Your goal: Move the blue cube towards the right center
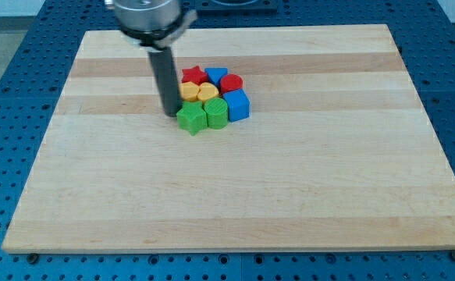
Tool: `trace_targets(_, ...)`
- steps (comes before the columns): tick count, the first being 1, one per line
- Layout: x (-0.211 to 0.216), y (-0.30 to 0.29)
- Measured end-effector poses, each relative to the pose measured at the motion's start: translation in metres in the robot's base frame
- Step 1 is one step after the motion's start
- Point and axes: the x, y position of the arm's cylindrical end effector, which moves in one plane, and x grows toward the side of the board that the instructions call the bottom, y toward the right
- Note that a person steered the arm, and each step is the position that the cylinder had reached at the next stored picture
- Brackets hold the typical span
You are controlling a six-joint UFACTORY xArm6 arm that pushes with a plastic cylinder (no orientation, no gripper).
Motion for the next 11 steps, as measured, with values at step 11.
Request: trace_targets(11, -0.018, 0.145)
